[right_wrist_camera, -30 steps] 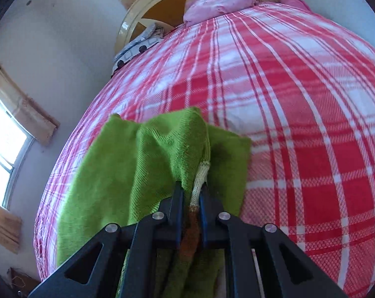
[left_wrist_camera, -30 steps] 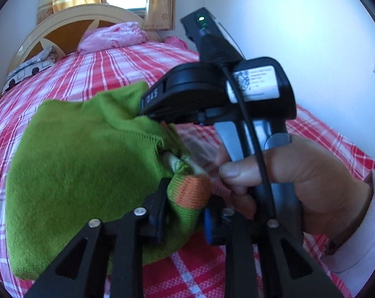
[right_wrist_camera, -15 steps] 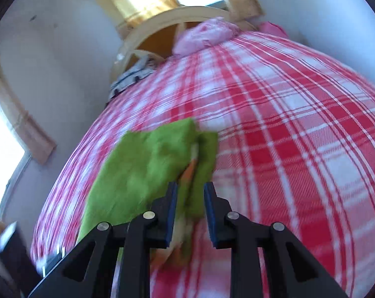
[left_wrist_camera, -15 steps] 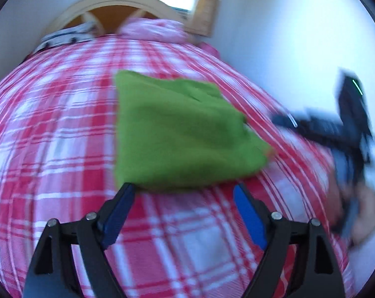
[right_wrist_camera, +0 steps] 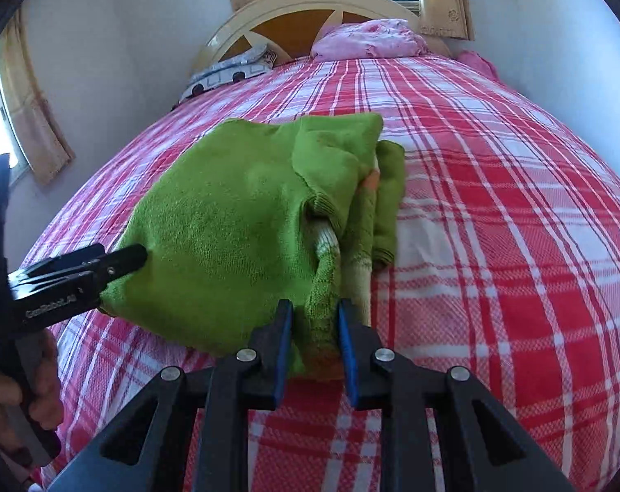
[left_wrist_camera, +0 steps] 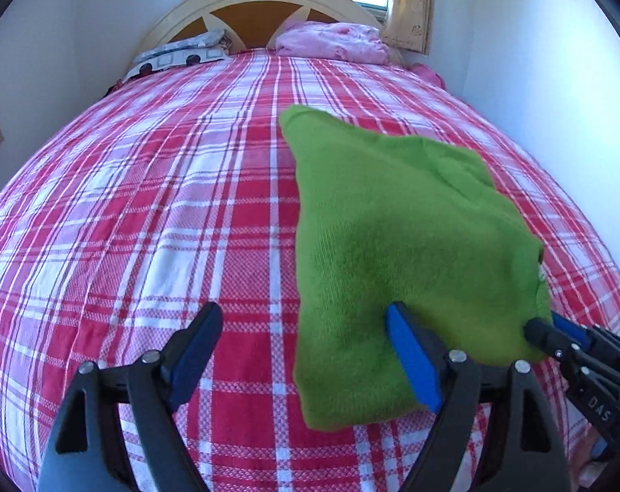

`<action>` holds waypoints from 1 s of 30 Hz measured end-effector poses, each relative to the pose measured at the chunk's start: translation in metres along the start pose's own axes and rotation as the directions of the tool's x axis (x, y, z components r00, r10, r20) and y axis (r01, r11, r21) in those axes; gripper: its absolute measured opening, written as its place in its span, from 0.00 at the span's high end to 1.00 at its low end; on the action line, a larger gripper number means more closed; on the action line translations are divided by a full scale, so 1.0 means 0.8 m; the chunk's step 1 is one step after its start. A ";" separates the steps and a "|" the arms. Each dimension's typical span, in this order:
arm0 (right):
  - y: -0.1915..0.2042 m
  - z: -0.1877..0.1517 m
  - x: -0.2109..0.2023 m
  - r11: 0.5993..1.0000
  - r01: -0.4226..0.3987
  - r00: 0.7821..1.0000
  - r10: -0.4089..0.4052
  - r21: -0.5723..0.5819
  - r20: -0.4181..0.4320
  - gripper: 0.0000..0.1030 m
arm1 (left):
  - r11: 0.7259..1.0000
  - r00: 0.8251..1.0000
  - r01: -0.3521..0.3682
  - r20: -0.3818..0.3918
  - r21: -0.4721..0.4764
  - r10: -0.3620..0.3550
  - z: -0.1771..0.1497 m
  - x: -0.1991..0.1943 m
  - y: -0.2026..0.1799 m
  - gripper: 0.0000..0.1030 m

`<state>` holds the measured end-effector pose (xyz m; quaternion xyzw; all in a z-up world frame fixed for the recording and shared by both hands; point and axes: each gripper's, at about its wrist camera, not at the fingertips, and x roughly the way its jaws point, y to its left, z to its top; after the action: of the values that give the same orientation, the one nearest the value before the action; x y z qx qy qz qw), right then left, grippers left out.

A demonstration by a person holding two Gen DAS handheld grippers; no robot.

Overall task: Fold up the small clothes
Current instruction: 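Press the folded sweater flat with the right tool, left tool withdrawn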

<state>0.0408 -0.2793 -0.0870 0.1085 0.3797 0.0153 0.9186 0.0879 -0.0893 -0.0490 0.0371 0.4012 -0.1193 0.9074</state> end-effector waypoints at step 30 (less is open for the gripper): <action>-0.034 0.064 0.045 0.994 0.075 0.997 -0.074 0.080 -0.023 0.84 | 0.996 0.997 0.054 -0.055 -0.074 -0.058 -0.021 0.021 0.011 0.01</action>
<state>0.1009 -0.3113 -0.0828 0.1310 0.3930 -0.0332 0.9095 0.0888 -0.0811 -0.0732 -0.0035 0.4319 -0.1291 0.8927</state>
